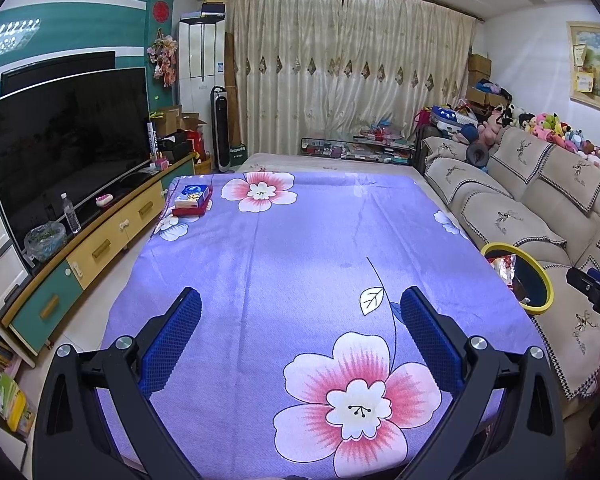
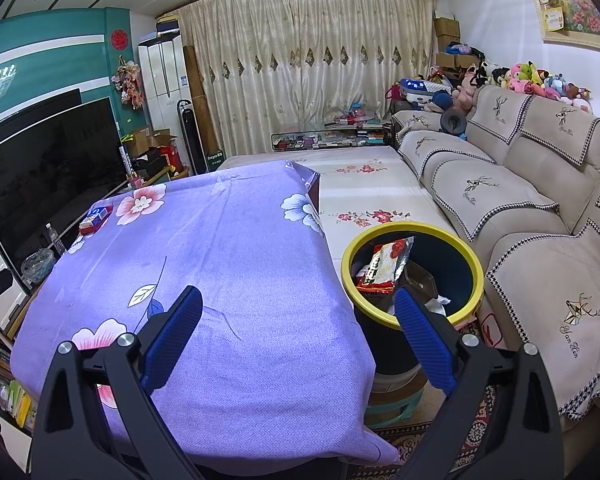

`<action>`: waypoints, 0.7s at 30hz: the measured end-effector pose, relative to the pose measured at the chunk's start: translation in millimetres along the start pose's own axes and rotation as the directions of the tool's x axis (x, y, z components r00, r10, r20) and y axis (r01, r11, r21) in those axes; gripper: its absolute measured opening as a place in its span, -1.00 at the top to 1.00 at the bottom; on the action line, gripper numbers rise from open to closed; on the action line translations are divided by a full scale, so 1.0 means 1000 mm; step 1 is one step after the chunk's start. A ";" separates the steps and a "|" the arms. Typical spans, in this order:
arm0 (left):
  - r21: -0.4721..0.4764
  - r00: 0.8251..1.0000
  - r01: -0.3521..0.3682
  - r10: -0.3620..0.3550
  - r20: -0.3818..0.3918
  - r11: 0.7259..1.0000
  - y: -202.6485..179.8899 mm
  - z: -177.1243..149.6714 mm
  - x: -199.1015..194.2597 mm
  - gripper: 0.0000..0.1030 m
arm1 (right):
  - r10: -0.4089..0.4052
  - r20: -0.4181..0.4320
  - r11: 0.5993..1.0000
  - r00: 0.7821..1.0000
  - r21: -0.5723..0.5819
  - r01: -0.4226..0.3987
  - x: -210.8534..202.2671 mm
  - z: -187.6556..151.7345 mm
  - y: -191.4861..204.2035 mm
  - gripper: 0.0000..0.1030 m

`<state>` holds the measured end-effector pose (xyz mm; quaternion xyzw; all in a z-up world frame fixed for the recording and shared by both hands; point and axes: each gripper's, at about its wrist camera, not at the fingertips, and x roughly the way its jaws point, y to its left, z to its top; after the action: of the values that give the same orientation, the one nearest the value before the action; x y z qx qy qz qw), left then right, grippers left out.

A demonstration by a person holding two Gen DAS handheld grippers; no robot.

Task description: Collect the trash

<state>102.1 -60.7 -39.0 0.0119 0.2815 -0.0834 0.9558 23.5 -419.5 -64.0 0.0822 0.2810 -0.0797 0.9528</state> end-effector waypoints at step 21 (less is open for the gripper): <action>-0.004 1.000 0.009 -0.009 -0.016 1.000 0.001 -0.006 0.007 -0.91 | -0.001 -0.002 1.000 1.000 0.001 0.001 0.000 0.000 0.000 -0.78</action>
<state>104.7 -60.7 -47.7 0.0095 0.2895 -0.0869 0.9532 23.7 -419.6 -63.7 0.0826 0.2820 -0.0799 0.9525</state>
